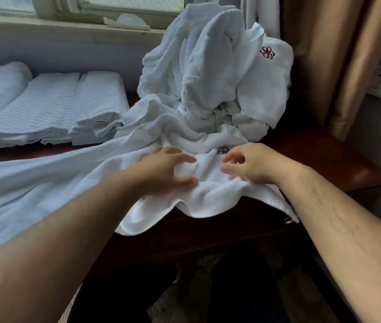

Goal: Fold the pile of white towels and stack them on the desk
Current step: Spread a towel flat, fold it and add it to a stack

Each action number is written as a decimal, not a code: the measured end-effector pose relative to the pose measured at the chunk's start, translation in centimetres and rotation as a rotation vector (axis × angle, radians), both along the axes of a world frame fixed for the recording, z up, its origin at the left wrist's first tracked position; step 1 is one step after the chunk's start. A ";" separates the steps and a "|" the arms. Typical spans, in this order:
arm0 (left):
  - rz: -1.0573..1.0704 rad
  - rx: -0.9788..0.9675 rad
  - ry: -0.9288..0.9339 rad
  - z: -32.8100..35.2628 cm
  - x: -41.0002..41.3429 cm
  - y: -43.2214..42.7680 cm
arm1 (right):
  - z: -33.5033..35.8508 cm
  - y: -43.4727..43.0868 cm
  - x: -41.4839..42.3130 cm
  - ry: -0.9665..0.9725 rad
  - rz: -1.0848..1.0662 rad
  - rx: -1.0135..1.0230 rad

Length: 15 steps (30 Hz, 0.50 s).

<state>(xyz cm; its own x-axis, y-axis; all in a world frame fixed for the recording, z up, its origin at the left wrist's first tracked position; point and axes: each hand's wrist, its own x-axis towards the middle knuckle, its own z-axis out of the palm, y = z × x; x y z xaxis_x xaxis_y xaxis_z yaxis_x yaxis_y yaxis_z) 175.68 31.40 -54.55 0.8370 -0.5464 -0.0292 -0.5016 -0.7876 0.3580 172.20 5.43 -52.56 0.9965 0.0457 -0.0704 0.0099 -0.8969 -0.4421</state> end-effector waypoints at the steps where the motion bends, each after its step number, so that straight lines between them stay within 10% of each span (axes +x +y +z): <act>1: 0.005 0.056 0.007 -0.3 -0.2 0.0 | -0.4 0.6 0.1 0.010 0.002 0.005; 11: 0.007 -0.023 -0.009 -2.1 -0.2 0.1 | 1.0 -1.3 -0.5 0.323 -0.015 -0.326; 15: -0.017 0.008 -0.153 -0.5 1.4 -0.9 | 0.4 0.1 2.1 -0.015 -0.329 -0.183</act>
<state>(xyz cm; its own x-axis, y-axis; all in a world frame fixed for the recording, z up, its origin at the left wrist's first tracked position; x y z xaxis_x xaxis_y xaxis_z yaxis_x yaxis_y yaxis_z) 177.08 30.46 -55.01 0.8230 -0.5604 0.0932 -0.5626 -0.7814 0.2699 174.27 5.50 -52.19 0.9567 -0.2894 -0.0326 -0.2869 -0.9173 -0.2763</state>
